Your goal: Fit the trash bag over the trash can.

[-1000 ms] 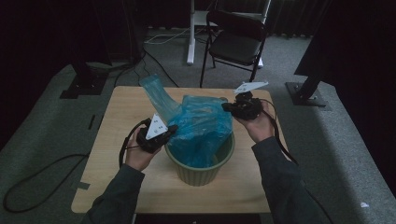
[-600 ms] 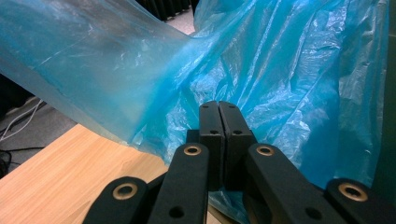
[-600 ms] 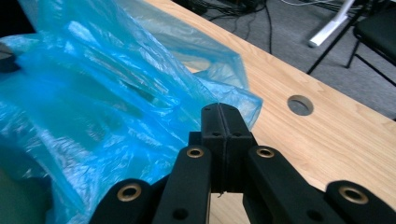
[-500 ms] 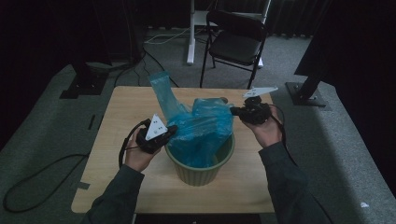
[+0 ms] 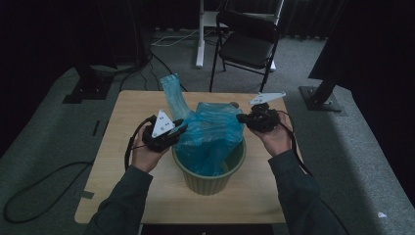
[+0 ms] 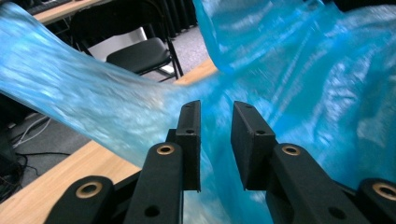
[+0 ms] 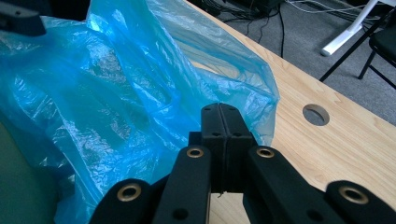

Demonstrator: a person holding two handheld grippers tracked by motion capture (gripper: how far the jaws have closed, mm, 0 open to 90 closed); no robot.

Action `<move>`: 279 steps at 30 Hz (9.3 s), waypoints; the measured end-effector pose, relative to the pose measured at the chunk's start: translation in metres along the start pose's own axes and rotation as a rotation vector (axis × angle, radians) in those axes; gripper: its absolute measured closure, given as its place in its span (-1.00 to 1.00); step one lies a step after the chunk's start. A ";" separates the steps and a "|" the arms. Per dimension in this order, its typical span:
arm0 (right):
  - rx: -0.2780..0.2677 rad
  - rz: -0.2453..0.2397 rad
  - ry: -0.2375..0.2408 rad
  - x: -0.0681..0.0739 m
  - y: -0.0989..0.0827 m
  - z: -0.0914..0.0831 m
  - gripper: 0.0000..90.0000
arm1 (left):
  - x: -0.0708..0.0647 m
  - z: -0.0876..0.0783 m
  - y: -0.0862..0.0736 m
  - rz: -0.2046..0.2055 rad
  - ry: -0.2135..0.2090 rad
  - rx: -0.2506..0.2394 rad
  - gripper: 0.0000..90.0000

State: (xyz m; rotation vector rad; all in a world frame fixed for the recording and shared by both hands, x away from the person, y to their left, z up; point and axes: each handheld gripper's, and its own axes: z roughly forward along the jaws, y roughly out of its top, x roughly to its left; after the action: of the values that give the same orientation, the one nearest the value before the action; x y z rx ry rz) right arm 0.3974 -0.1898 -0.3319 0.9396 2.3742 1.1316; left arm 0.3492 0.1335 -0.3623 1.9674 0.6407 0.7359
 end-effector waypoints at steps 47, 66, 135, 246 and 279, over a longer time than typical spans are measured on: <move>-0.020 0.116 0.012 -0.015 -0.012 -0.005 0.99 | -0.009 0.021 0.011 0.082 -0.129 0.131 0.96; -0.108 0.005 0.067 0.001 0.016 -0.011 0.21 | -0.014 0.018 0.012 0.097 -0.125 0.124 0.97; 0.070 -0.094 0.001 0.021 0.007 0.013 0.91 | -0.034 -0.012 -0.003 0.053 -0.190 0.042 0.98; -0.009 0.074 0.052 -0.020 0.013 0.022 0.22 | -0.003 -0.061 -0.027 -0.268 -0.151 0.023 0.79; -0.007 0.024 0.078 -0.018 0.008 0.023 0.99 | 0.065 -0.028 -0.021 -0.393 -0.047 -0.004 0.41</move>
State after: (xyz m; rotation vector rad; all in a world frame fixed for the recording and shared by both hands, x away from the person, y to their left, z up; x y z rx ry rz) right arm 0.4262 -0.1856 -0.3391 0.9407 2.4250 1.2056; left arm 0.3709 0.2038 -0.3541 1.7733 0.9602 0.4463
